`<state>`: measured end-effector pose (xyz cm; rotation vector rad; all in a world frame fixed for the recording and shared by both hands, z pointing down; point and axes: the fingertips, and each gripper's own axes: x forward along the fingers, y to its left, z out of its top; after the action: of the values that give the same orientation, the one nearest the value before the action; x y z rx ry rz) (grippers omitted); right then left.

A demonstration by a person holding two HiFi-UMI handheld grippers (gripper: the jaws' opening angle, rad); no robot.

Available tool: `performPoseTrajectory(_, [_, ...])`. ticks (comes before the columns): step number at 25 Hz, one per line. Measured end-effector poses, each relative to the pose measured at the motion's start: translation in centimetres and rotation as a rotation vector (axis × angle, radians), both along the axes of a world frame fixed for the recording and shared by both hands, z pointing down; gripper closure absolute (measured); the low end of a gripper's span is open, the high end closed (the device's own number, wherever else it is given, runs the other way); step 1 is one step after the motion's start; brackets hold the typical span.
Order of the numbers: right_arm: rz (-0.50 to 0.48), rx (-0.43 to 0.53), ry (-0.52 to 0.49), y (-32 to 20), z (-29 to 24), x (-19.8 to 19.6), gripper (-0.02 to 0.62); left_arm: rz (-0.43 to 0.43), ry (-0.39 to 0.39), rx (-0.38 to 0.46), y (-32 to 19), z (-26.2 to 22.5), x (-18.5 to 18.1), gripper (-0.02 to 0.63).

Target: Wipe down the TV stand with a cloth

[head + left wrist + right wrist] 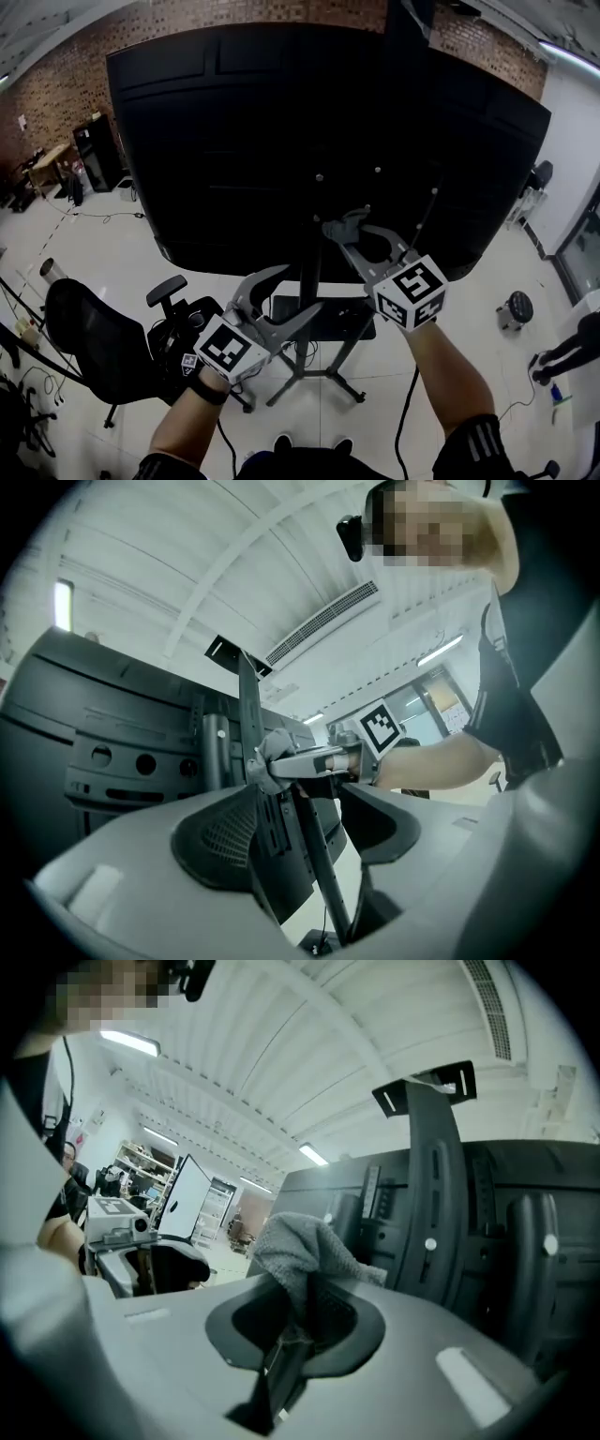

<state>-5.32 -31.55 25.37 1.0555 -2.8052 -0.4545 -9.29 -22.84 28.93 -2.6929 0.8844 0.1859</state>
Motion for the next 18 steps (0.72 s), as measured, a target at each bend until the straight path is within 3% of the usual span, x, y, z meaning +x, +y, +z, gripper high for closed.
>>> performPoseTrajectory(8, [0.009, 0.014, 0.021, -3.7, -8.2, -3.8, 0.561, 0.01, 0.017, 0.018, -0.5, -3.5, -0.9, 0.304])
performPoseTrajectory(14, [0.03, 0.0, 0.051, -5.0, -9.1, -5.6, 0.563, 0.003, 0.033, 0.007, -0.6, -4.4, -1.7, 0.304])
performPoseTrajectory(18, [0.019, 0.002, 0.003, -4.6, -8.2, -5.4, 0.565, -0.002, 0.037, -0.016, -0.9, -3.2, -2.1, 0.304])
